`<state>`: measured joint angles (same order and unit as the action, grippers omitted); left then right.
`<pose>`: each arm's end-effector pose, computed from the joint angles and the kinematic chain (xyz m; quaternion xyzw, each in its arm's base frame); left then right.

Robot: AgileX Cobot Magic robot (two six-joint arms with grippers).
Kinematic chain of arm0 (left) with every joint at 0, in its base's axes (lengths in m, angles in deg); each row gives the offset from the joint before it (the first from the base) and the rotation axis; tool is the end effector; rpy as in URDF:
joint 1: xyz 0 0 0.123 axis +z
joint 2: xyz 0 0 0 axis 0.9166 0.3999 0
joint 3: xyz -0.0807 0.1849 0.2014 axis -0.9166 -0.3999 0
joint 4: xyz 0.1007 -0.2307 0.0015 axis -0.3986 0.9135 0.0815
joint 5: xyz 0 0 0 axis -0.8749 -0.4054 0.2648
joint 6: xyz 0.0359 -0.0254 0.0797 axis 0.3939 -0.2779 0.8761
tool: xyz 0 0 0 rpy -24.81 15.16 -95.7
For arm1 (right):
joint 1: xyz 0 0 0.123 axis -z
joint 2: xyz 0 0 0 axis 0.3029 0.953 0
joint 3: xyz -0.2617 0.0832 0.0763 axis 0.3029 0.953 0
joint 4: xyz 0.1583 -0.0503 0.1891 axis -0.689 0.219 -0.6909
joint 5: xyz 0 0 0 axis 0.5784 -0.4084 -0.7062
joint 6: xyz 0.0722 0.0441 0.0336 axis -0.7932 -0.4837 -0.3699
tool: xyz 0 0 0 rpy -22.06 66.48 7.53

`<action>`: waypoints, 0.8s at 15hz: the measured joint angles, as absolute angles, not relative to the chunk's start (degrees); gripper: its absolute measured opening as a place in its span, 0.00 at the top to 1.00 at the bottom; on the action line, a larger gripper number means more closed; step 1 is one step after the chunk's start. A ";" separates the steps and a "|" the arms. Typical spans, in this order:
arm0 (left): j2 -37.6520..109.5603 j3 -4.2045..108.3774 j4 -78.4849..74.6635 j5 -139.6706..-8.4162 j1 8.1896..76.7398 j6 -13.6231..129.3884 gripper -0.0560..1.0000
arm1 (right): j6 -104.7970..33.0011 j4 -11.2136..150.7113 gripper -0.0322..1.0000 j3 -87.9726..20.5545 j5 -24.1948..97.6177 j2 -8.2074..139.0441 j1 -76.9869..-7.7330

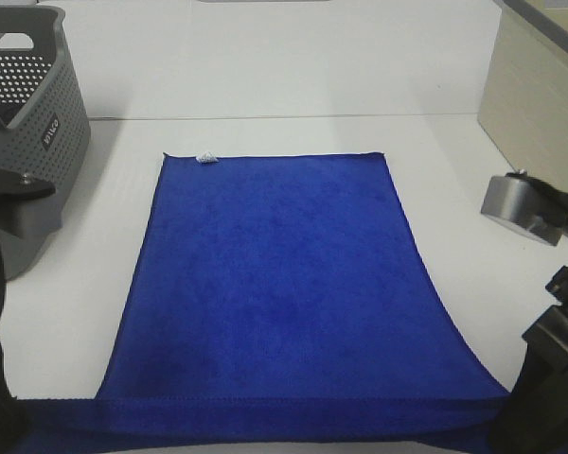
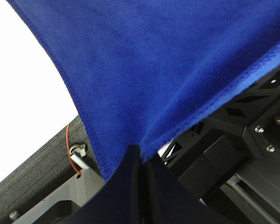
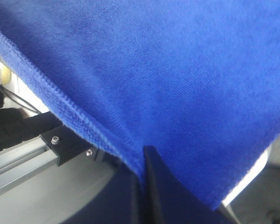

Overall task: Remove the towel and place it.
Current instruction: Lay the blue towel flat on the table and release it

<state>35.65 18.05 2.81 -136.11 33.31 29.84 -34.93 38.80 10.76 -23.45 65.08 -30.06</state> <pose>0.1517 -0.1300 0.2424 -0.2719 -0.9511 0.1451 0.0193 0.1538 0.0886 0.2161 0.1515 -0.9378 -0.3057 0.0642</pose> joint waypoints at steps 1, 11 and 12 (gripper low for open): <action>37.60 18.05 2.81 -136.11 33.31 30.58 0.95 | -34.93 38.85 0.95 10.81 -23.39 67.37 -30.06; 58.45 17.71 5.73 -129.75 33.31 38.15 0.95 | -32.29 40.86 0.95 10.81 -21.16 90.51 -30.06; 59.77 17.71 5.79 -129.23 33.31 38.55 0.95 | -32.23 40.86 0.95 10.81 -20.24 92.12 -30.06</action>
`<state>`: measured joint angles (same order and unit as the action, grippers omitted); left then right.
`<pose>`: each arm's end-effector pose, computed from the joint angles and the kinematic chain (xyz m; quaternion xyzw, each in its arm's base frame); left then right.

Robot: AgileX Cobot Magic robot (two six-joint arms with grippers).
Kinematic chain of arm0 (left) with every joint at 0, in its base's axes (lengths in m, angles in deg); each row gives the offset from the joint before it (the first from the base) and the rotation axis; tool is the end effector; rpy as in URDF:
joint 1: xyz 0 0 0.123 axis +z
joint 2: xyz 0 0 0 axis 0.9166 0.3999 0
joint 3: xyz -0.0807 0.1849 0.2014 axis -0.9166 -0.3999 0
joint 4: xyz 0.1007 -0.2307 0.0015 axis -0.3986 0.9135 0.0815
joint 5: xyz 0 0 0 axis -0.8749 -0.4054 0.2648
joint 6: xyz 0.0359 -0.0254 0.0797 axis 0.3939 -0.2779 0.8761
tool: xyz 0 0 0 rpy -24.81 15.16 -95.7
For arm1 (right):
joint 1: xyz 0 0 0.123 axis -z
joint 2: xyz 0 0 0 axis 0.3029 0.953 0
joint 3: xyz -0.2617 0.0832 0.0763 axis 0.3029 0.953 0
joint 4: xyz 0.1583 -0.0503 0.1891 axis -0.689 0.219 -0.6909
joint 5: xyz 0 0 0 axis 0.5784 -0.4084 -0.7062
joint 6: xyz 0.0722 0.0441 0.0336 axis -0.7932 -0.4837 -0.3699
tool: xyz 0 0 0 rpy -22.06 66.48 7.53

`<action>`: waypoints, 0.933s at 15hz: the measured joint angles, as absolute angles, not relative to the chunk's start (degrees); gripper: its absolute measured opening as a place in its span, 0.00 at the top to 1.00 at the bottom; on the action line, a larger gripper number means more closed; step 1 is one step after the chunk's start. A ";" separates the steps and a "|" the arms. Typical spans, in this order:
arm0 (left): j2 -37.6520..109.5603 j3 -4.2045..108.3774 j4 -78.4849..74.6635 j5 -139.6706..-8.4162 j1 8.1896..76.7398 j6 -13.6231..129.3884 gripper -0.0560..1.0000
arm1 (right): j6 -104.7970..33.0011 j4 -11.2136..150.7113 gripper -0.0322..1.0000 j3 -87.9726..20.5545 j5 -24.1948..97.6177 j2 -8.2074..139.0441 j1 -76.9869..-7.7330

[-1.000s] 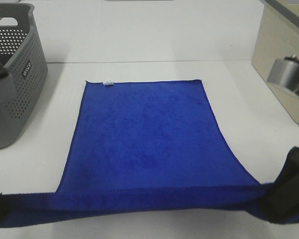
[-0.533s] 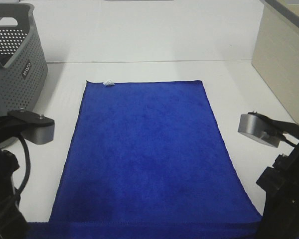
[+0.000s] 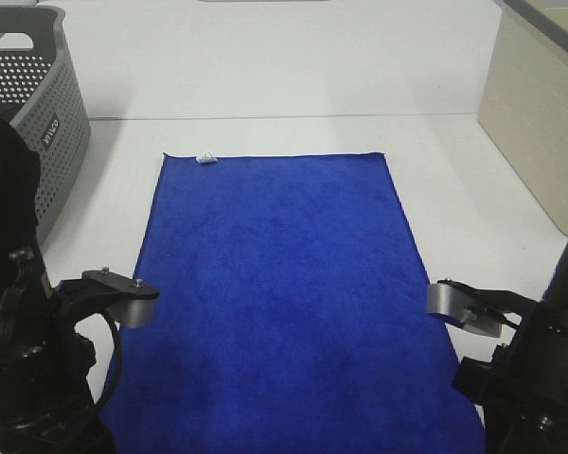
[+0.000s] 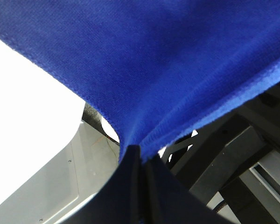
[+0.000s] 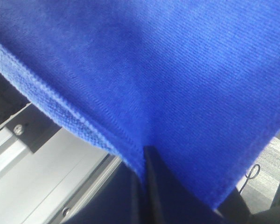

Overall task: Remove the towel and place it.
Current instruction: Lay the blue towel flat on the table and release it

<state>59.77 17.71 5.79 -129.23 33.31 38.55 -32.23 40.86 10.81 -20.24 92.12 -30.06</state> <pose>0.1850 -0.1544 0.1473 -0.2893 -0.9368 0.1198 0.1563 0.1797 0.0907 0.1247 0.1042 -0.9222 -0.2697 0.2570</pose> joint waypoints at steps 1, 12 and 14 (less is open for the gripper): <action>61.15 17.88 5.96 -129.06 33.31 38.72 0.95 | -32.00 40.86 0.95 10.81 -19.61 93.38 -30.06; 65.16 19.31 8.83 -129.63 33.31 42.96 0.95 | -28.16 39.43 0.95 10.93 -16.86 98.94 -30.01; 65.16 19.54 8.83 -129.69 33.31 43.30 0.95 | -27.25 38.45 0.95 10.99 -16.52 100.43 -30.01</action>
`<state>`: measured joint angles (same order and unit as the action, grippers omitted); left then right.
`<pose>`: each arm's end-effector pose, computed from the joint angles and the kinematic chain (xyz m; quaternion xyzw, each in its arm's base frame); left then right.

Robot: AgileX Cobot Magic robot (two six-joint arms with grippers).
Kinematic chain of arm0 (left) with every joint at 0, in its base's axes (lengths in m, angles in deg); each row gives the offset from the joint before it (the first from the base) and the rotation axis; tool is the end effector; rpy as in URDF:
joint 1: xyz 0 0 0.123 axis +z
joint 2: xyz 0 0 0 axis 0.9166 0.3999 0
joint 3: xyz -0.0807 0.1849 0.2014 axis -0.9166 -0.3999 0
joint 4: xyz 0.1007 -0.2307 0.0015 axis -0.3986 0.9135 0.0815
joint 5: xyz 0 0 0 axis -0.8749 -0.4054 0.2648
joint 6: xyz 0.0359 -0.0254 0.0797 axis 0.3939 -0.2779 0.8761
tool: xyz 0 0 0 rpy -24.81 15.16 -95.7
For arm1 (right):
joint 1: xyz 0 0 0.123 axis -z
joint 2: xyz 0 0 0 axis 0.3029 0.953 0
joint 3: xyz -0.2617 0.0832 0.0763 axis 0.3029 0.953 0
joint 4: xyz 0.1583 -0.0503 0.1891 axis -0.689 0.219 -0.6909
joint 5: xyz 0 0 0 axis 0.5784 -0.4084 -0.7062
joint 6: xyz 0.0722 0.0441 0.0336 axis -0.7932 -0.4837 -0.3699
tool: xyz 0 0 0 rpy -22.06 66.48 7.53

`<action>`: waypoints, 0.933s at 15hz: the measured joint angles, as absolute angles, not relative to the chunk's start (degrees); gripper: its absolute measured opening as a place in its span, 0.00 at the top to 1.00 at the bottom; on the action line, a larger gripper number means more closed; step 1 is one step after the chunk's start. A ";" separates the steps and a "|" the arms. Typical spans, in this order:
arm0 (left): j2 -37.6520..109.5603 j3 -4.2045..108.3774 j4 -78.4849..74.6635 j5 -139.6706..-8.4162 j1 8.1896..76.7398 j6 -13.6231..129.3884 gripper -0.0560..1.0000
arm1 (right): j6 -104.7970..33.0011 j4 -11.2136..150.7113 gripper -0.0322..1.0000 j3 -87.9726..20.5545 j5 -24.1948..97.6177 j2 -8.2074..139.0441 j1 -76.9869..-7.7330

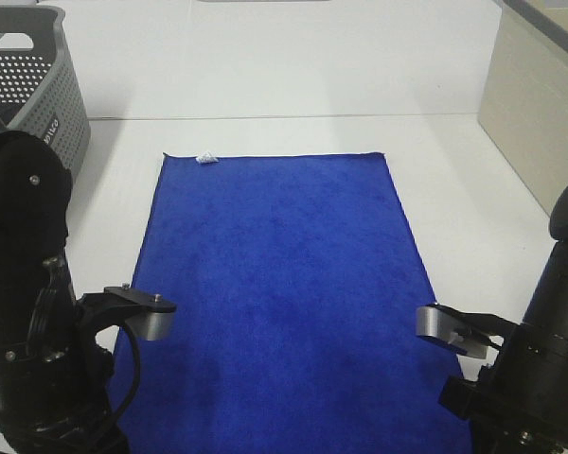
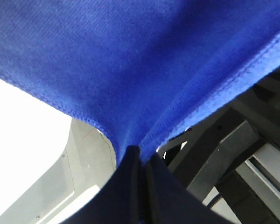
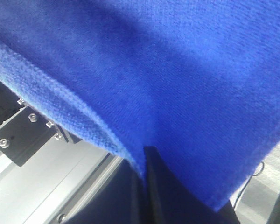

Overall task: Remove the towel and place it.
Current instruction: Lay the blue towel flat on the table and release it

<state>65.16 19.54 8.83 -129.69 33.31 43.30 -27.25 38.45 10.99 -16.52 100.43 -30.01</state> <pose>0.1913 -0.1633 0.1307 -0.3047 -0.9237 0.1388 0.1861 0.1826 0.0923 0.0929 0.1008 -0.9135 -0.2764 0.2811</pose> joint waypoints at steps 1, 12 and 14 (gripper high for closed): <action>65.50 20.28 8.88 -129.69 33.31 43.42 0.95 | -26.73 37.48 0.95 11.04 -16.46 101.17 -29.95; 70.54 24.47 11.29 -130.49 29.87 45.94 0.95 | -25.93 36.96 0.95 11.04 -12.74 101.74 -36.08; 70.54 24.47 11.23 -130.55 29.87 45.94 0.95 | -25.99 37.25 0.95 11.04 -12.68 101.74 -36.08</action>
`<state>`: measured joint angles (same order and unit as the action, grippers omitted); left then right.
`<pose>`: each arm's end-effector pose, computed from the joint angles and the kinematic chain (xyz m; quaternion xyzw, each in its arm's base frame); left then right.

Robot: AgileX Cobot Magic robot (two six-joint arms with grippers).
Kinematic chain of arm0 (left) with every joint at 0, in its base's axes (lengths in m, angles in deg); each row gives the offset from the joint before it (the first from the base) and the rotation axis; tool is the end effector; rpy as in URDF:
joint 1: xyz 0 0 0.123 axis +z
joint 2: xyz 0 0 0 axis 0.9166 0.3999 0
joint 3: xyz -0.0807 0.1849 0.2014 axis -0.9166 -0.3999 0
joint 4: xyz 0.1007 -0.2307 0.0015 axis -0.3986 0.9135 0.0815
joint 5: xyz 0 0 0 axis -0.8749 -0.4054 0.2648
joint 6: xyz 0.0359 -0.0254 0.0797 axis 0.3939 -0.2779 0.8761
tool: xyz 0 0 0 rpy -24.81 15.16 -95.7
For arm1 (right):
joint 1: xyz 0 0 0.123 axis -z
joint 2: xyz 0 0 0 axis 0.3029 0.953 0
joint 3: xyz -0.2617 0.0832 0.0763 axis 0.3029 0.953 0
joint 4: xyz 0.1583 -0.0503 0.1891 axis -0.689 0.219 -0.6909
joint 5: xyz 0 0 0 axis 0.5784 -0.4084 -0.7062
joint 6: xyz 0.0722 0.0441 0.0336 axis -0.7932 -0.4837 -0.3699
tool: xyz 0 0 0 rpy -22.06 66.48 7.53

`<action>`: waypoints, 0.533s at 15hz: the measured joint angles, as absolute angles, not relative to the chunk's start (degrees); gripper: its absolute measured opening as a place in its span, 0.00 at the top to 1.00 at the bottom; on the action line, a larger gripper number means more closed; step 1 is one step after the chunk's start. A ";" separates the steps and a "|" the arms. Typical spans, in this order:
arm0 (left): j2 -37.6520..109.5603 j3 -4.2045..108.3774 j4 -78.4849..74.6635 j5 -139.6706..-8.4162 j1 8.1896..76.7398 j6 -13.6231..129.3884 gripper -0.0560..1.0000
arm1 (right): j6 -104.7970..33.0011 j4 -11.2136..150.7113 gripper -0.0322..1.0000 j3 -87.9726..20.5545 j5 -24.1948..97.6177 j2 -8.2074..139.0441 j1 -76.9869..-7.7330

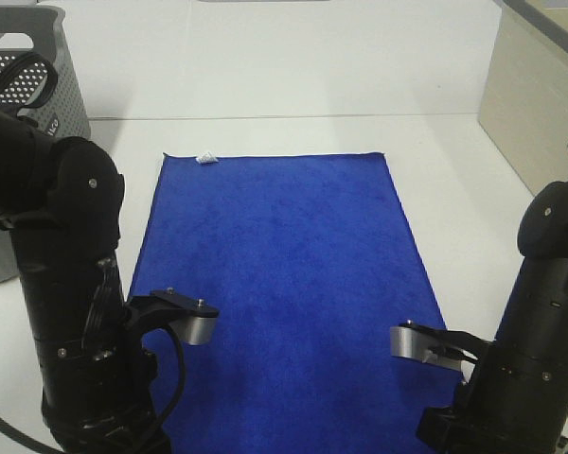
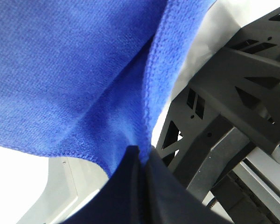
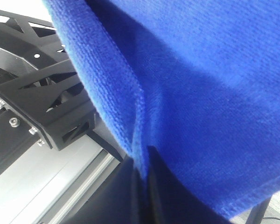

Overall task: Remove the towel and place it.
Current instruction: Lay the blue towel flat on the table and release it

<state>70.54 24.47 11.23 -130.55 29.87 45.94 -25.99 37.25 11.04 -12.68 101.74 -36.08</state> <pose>0.1973 -0.1905 0.1205 -0.3391 -0.9068 0.1522 0.1992 0.1759 0.1118 0.0846 0.1446 -0.9158 -0.2567 0.2729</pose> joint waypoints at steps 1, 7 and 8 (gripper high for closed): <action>70.54 24.47 11.29 -130.55 29.87 45.94 0.95 | -25.99 37.36 0.94 11.04 -12.68 101.74 -36.08; 70.54 24.47 13.87 -130.72 29.87 45.88 0.82 | -25.99 38.45 0.72 11.04 -12.85 101.74 -36.08; 70.54 24.47 14.50 -130.66 29.87 45.88 0.75 | -25.99 38.91 0.66 11.04 -12.91 101.74 -36.08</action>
<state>70.54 24.47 14.50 -130.66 29.87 45.88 -25.99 38.91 11.04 -12.91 101.74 -36.08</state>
